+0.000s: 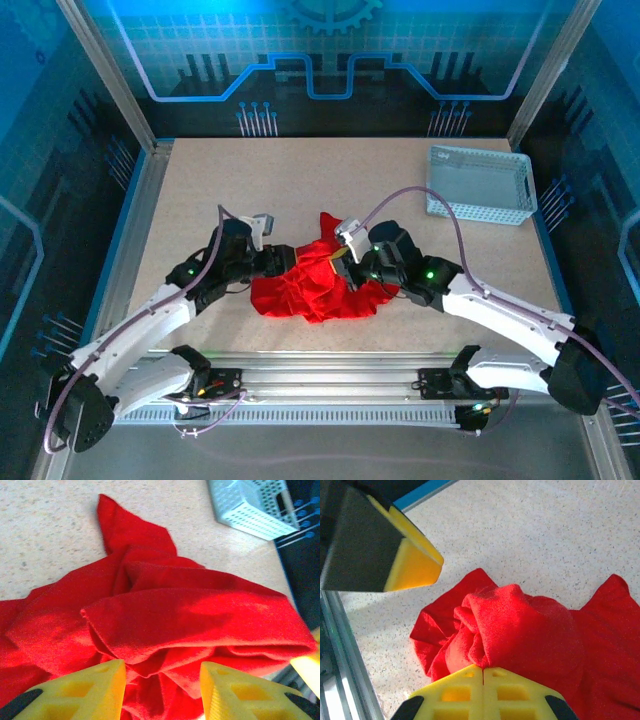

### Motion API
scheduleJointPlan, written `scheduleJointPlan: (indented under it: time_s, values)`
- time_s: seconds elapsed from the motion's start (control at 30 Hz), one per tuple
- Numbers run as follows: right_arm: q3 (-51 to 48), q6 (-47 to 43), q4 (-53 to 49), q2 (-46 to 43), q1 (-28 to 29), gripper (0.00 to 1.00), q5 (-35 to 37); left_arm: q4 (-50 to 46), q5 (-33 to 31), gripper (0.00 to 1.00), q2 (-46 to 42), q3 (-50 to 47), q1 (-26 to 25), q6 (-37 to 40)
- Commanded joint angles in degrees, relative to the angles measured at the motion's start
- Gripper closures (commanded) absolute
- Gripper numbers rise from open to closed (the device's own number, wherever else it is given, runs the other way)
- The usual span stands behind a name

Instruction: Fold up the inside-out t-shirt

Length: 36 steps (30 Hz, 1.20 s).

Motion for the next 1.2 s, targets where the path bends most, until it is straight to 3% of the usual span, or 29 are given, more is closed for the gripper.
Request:
scheduleJointPlan:
  time_s: [0.0, 0.17, 0.37, 0.53, 0.7, 0.9, 1.07, 1.17]
  values:
    - [-0.7, 1.3, 3.2, -0.6, -0.8, 1.00, -2.5, 2.0, 4.5, 0.54, 0.3, 0.5, -1.3, 2.8]
    - [-0.2, 1.6, 2.8, 0.3, -0.8, 1.00, -2.4, 1.5, -0.7, 0.53, 3.5, 1.7, -6.7, 4.7]
    - [0.2, 1.4, 2.4, 0.3, -0.9, 1.00, -3.3, 0.1, -7.4, 0.45, 6.6, 3.0, -7.0, 4.6]
    - [-0.2, 1.4, 2.4, 0.3, -1.0, 1.00, -4.1, 1.9, -8.5, 0.45, 8.6, 3.6, -6.9, 4.7]
    - [0.1, 2.4, 2.1, 0.9, -1.2, 1.00, -2.4, 4.2, -3.3, 0.62, 11.6, 4.9, -7.0, 4.5]
    - [0.8, 3.3, 2.4, 1.8, -1.6, 1.00, -2.4, 4.4, -1.8, 0.65, 12.7, 4.8, -7.7, 4.8]
    - [1.4, 4.0, 2.1, 2.5, -1.8, 1.00, -0.5, 3.9, -2.4, 0.89, 12.1, 4.9, -7.8, 4.6]
    - [2.3, 5.3, 0.6, 3.5, -3.0, 1.00, 0.0, 3.8, -3.3, 0.95, 10.6, 4.5, -7.8, 4.4]
